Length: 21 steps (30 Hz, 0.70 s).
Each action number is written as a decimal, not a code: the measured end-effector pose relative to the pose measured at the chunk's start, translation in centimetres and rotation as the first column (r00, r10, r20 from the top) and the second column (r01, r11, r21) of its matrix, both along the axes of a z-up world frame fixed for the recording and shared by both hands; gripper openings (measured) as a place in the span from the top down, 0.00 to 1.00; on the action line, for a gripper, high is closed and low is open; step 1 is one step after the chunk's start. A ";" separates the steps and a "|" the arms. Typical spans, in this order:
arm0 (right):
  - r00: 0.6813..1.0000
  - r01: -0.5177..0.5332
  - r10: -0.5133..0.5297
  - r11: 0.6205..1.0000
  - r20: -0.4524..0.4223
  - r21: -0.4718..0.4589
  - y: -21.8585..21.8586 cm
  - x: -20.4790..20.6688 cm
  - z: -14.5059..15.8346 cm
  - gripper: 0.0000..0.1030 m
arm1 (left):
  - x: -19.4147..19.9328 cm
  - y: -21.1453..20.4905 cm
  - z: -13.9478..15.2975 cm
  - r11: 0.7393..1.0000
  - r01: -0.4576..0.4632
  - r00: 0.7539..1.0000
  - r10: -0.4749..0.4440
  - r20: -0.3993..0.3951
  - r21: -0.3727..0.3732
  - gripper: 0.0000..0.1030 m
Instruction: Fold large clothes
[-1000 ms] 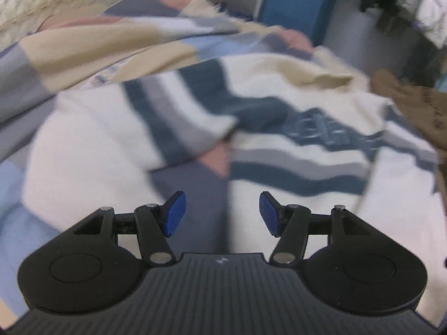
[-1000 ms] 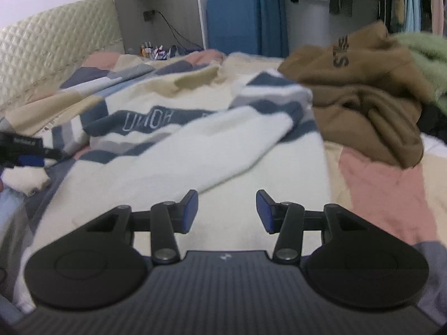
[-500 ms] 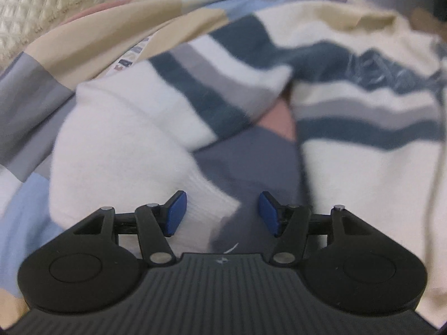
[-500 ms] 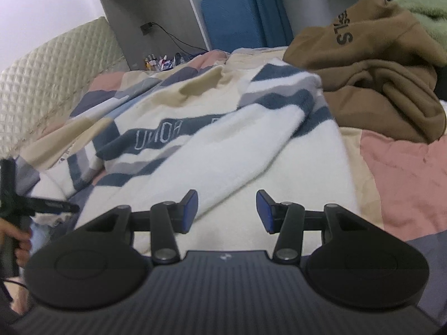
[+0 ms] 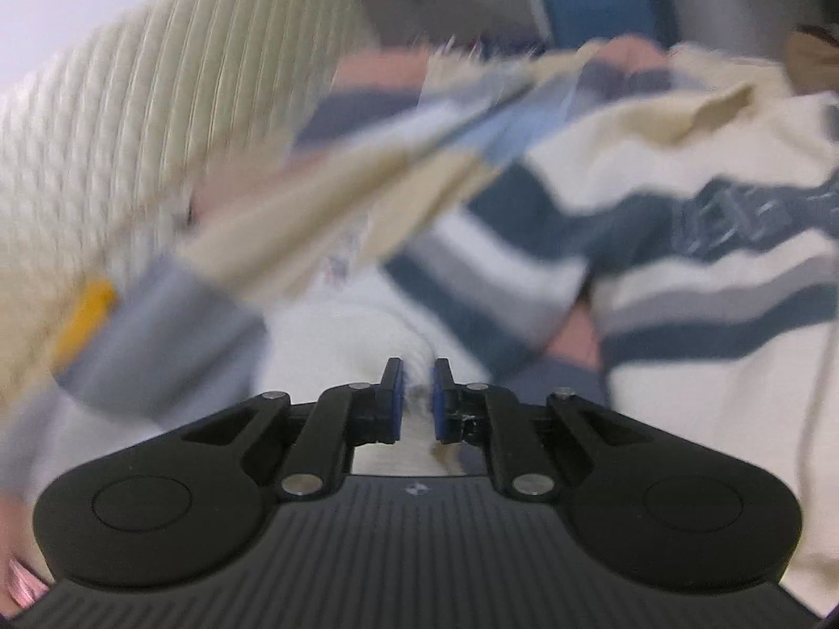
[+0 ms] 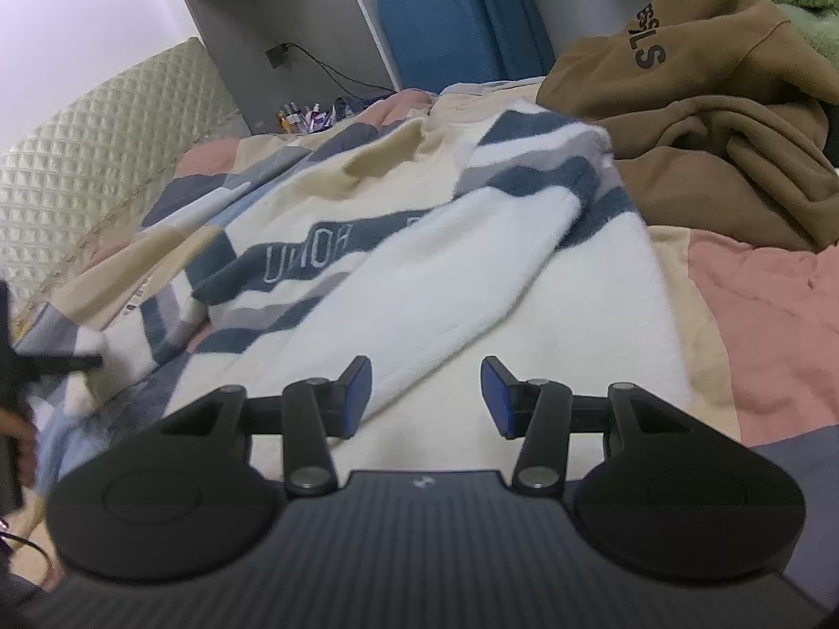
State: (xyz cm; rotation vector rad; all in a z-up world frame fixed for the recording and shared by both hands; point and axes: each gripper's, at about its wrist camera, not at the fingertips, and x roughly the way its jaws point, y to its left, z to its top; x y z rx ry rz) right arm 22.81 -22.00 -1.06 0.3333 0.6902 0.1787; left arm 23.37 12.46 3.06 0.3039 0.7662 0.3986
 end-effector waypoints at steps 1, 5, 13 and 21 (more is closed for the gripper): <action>1.000 0.002 -0.001 1.000 -0.009 0.018 -0.2 0.0 -0.1 0.53 | -0.2 -0.8 1.4 0.999 0.028 1.000 -0.028 0.012 0.018 0.88; 1.000 0.004 -0.002 0.997 -0.031 0.072 -1.0 -0.5 -0.2 0.53 | -0.2 -4.1 7.0 0.990 0.121 0.990 -0.126 0.066 0.078 0.88; 0.999 0.037 -0.039 0.986 0.005 0.166 -3.1 -1.5 1.1 0.50 | -1.1 -16.8 14.4 0.908 0.405 0.908 -0.413 0.067 0.107 0.88; 0.997 0.077 -0.080 0.970 0.004 0.229 -6.2 -2.8 1.1 0.50 | -2.8 -29.4 13.5 0.780 0.625 0.779 -0.624 0.066 -0.002 0.89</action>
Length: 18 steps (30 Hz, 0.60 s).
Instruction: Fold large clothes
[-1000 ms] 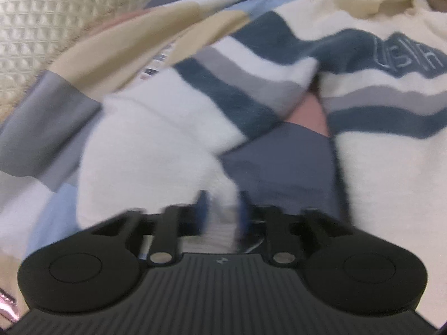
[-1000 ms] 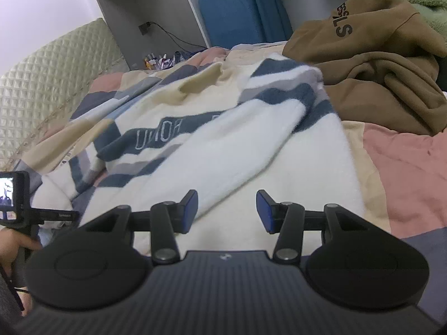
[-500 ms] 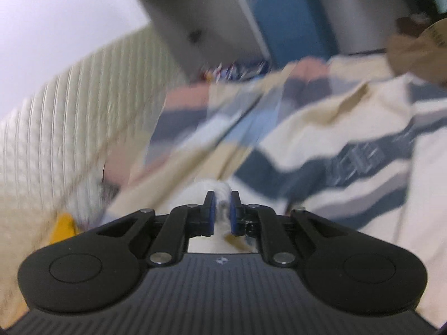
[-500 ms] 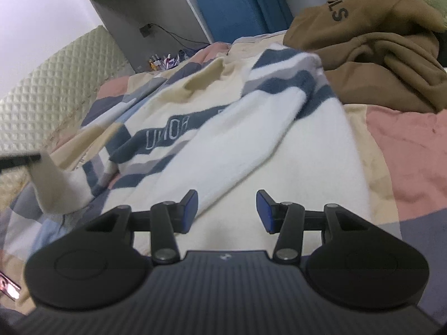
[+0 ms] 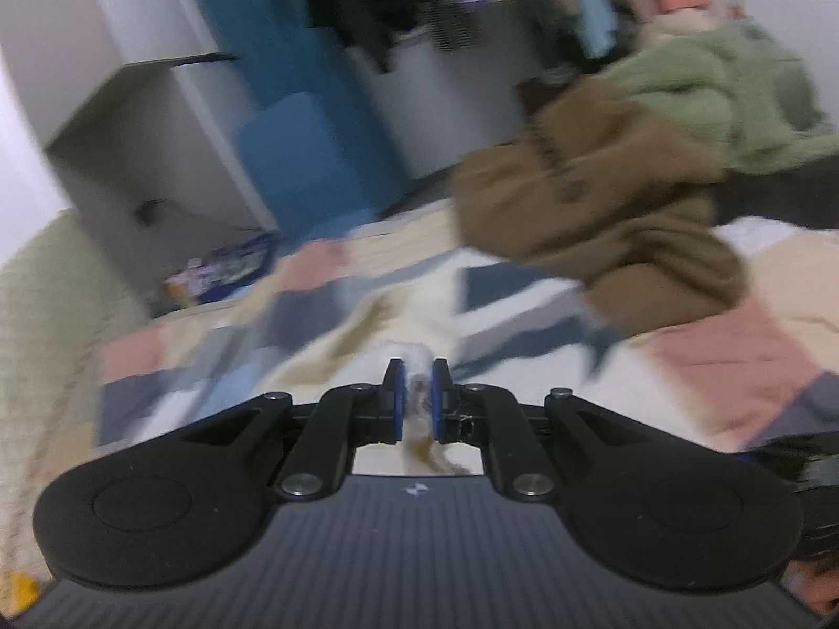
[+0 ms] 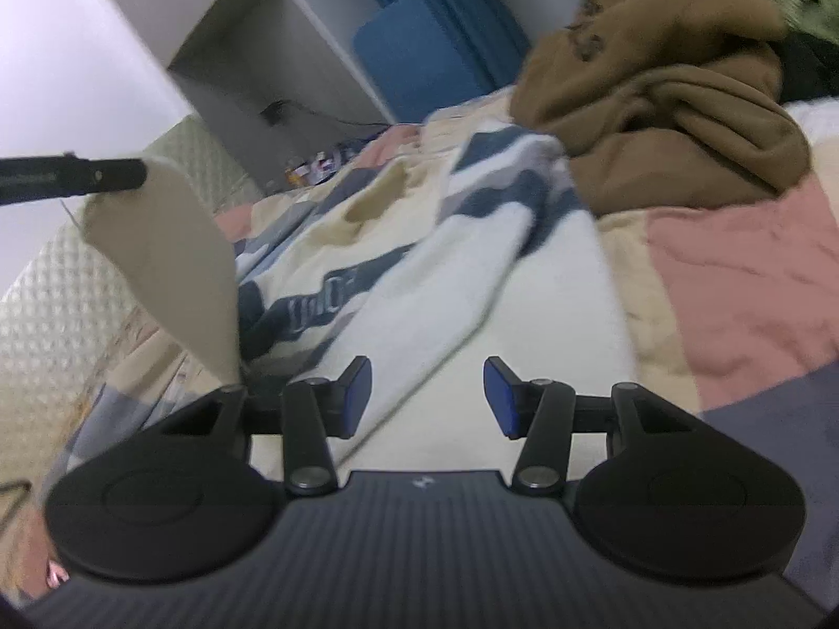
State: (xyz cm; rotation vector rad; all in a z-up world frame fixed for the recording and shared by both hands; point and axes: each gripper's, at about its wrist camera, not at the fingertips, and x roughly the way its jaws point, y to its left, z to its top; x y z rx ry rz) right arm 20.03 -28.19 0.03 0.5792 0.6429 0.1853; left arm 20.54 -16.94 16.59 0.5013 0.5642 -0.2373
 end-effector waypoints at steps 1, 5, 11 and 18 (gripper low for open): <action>1.000 0.011 -0.010 1.000 -0.006 0.022 -0.4 0.1 -0.1 0.50 | -0.2 -0.9 -0.5 0.999 0.032 0.999 -0.032 -0.016 -0.019 0.89; 0.999 0.033 -0.033 0.999 -0.014 0.033 -1.2 -0.1 -0.5 0.50 | -0.9 -2.9 -2.9 0.988 0.080 0.991 -0.094 -0.098 -0.135 0.89; 0.995 0.090 -0.088 0.994 -0.038 0.058 -2.6 -0.2 -1.3 0.50 | -0.2 -0.3 -7.0 0.966 0.031 0.980 -0.080 -0.181 -0.256 0.88; 0.994 0.099 -0.099 0.995 -0.045 0.009 -2.2 0.4 -1.9 0.50 | -0.6 4.7 -9.3 0.913 -0.026 0.966 -0.081 -0.244 -0.408 0.32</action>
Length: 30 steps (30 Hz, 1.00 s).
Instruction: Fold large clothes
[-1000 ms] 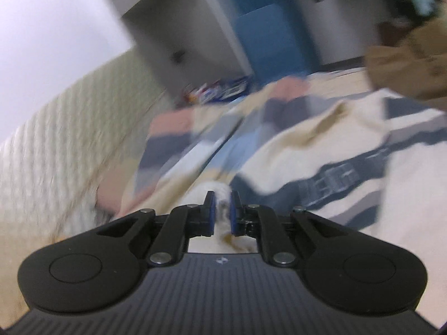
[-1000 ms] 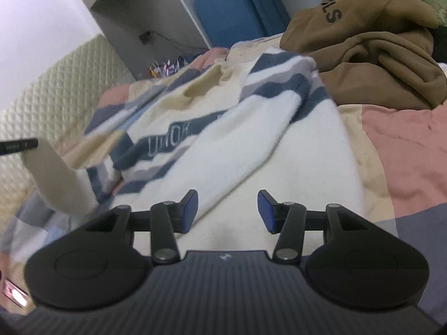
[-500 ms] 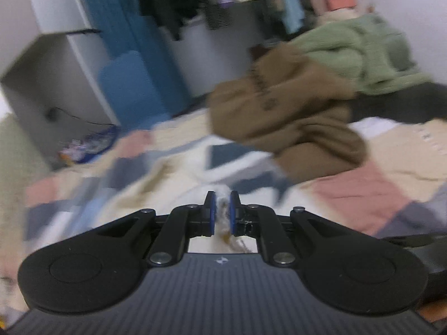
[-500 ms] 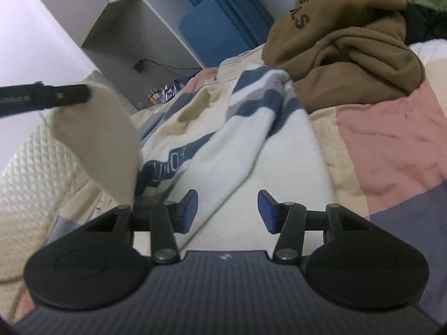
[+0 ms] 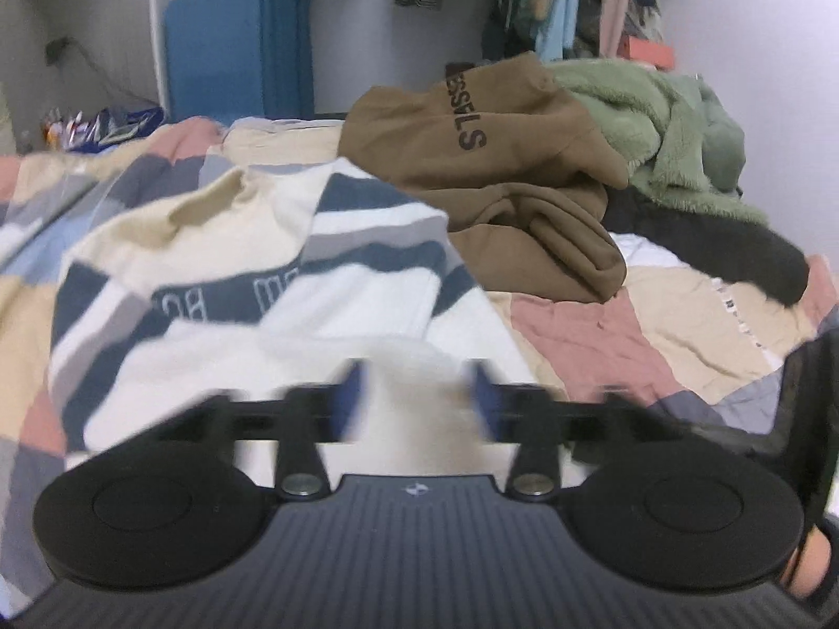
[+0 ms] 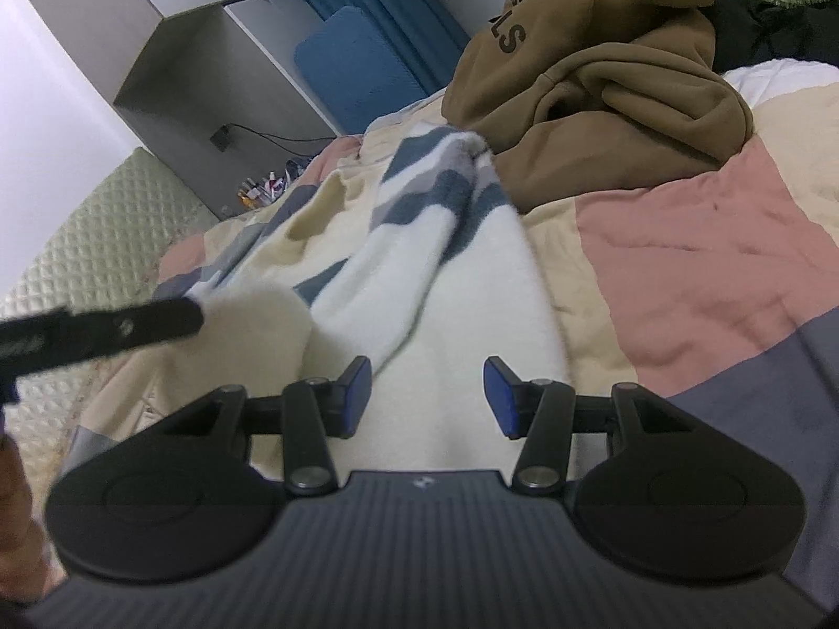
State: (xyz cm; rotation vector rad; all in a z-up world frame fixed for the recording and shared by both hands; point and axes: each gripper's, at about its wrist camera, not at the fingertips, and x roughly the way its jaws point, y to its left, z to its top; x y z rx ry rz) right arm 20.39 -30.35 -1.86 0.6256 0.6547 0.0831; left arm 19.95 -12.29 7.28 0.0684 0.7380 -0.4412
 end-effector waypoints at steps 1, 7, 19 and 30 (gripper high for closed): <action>1.000 -0.003 0.003 1.000 -0.004 -0.006 0.1 0.1 0.0 0.50 | -0.6 0.9 -0.2 1.000 -0.009 1.000 0.009 0.005 -0.021 0.31; 1.000 -0.006 0.007 1.000 0.008 -0.027 0.2 0.2 0.1 0.46 | -2.3 8.1 -4.6 0.972 -0.181 0.983 0.176 -0.046 -0.149 0.31; 0.996 -0.038 0.034 0.998 -0.087 -0.041 1.6 2.6 -2.1 0.37 | -2.3 18.2 -10.4 0.842 -0.496 0.867 0.471 -0.159 -0.209 0.30; 0.989 -0.133 0.120 0.976 -0.086 -0.172 5.1 3.9 -2.1 0.87 | -2.6 20.4 -12.3 0.795 -0.582 0.813 0.570 -0.118 -0.174 0.30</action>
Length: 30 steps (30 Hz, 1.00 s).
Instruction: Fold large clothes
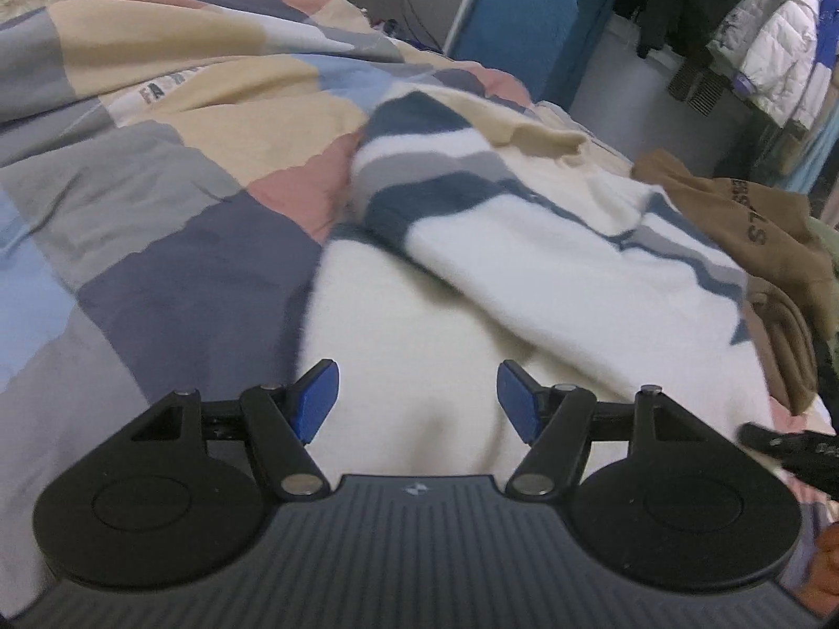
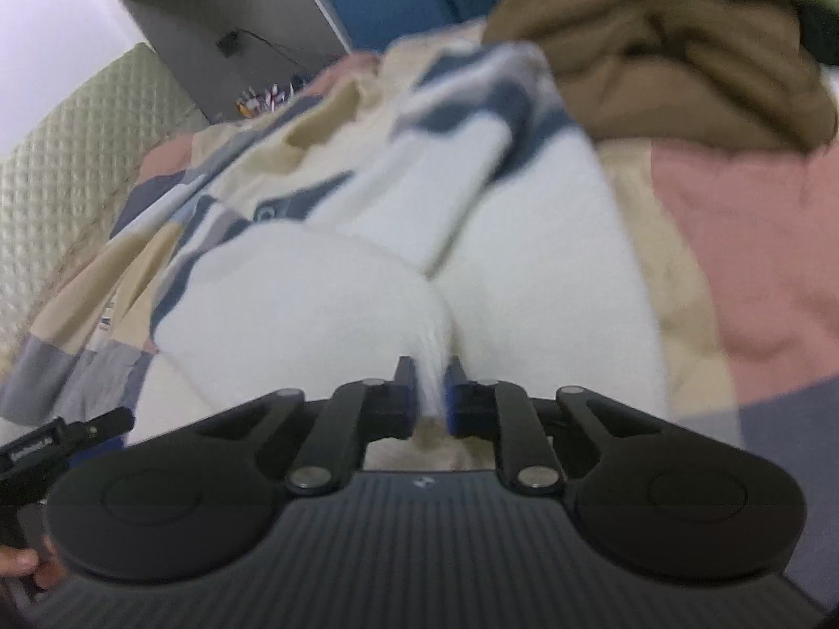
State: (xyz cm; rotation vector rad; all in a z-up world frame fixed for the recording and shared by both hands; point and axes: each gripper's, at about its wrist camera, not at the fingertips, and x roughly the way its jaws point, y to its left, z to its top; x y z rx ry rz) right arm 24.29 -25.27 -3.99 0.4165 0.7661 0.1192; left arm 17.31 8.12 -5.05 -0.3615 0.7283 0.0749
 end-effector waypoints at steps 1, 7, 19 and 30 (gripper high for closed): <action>1.000 0.011 -0.010 1.000 0.018 -0.029 0.1 -0.2 0.4 0.87 | -0.1 0.4 -0.1 1.000 -0.010 1.000 0.010 0.002 -0.009 0.30; 0.999 0.035 -0.036 0.998 -0.024 -0.046 -0.3 0.0 0.2 0.85 | -0.8 4.0 0.1 0.979 -0.120 0.992 0.122 0.004 -0.165 0.30; 0.965 0.258 -0.259 0.966 -0.043 -0.026 -4.3 -3.9 1.9 0.31 | -1.6 6.7 -2.3 0.907 -0.189 0.979 0.146 -0.141 -0.376 0.30; 0.948 0.276 -0.194 0.895 -0.251 0.351 -6.1 -3.9 -3.2 0.30 | -2.0 4.5 -3.3 0.807 -0.031 0.991 -0.052 -0.124 -0.589 0.29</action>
